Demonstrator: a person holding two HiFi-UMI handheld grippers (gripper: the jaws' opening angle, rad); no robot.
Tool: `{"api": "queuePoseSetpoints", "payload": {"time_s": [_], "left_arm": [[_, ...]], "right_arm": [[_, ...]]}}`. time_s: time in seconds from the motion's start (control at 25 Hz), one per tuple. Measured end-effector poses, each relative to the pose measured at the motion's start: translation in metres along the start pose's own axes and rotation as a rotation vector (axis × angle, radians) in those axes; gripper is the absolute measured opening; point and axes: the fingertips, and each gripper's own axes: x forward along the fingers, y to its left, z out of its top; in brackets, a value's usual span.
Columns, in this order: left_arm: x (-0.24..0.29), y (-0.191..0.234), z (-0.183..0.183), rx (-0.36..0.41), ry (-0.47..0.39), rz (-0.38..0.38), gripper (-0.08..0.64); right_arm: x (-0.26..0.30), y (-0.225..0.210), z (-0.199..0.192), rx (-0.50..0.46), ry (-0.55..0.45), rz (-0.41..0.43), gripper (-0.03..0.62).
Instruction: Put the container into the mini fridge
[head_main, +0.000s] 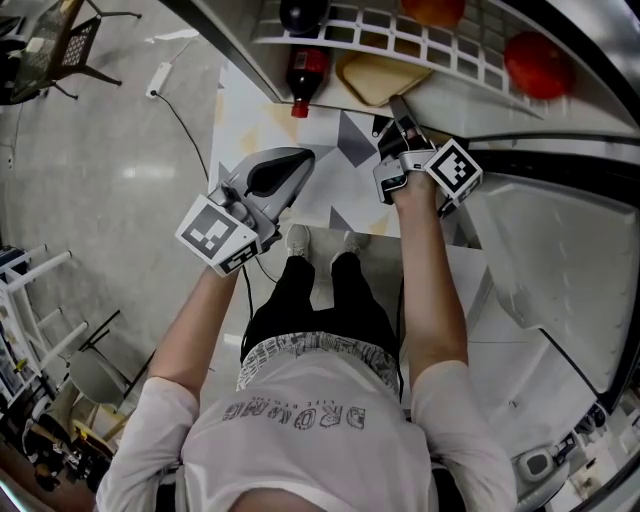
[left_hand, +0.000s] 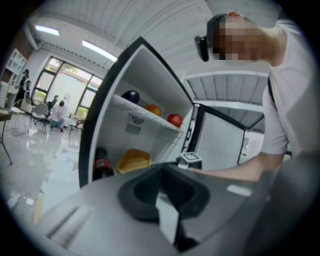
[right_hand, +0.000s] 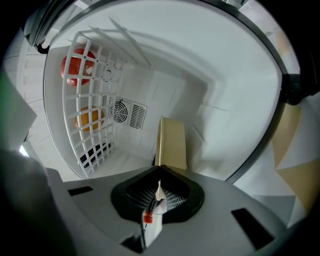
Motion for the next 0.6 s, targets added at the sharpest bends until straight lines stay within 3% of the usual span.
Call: {"api": "queuePoseSetpoints", "payload": {"time_s": [0.6], "left_arm": [[0.001, 0.008, 0.001, -0.007, 0.005, -0.001, 0.006]], "right_arm": [[0.018, -0.015, 0.013, 0.044, -0.03, -0.062, 0.015]]}}
